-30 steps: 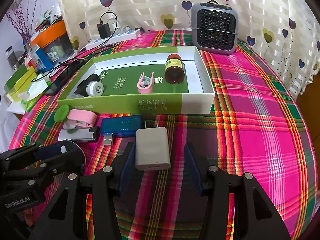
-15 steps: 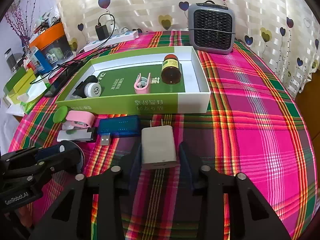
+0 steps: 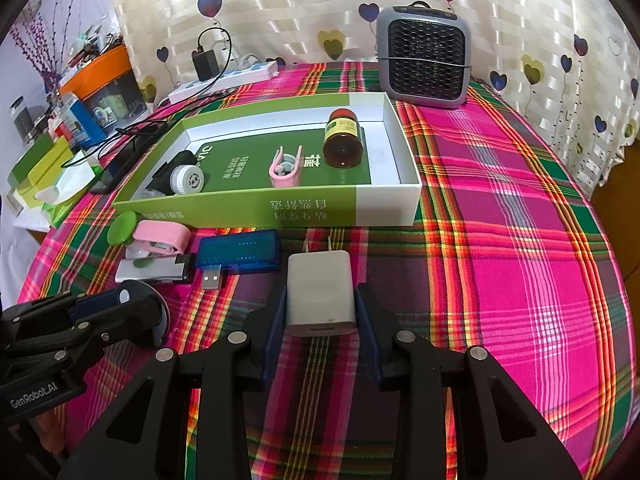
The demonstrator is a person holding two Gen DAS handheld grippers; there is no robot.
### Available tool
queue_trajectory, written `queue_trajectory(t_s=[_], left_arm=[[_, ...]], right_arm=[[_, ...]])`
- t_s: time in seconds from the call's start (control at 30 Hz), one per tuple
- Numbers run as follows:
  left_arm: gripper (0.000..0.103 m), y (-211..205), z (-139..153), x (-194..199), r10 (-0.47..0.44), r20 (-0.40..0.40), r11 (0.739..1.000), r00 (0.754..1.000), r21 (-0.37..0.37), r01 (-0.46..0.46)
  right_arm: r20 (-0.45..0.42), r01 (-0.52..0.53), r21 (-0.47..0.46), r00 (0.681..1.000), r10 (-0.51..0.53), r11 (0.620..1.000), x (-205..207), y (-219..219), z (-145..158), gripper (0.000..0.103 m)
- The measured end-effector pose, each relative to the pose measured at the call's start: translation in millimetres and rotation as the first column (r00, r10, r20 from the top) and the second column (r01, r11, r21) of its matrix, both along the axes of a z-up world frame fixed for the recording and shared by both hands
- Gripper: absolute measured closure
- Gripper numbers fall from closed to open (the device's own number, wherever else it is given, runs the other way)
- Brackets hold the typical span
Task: Organize rigid objects
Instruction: 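Lift the black round object with the left gripper while the right lifts the charger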
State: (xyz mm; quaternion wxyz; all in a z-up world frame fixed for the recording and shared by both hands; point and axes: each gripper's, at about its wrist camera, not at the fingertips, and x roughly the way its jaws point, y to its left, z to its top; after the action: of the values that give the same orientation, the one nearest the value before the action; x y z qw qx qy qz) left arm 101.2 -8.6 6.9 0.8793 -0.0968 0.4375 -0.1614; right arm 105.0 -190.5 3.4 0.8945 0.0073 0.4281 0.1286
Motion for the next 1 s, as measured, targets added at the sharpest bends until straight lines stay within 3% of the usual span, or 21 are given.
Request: queue_trajectory(t_s=[1.0], left_arm=[[0.074,-1,12,-6,-0.001,0.046,0.999,0.999,0.033,-0.001]], right_arm=[[0.019,-0.007,0.011,1.000,0.007,1.000,-7,2,3,0.068]])
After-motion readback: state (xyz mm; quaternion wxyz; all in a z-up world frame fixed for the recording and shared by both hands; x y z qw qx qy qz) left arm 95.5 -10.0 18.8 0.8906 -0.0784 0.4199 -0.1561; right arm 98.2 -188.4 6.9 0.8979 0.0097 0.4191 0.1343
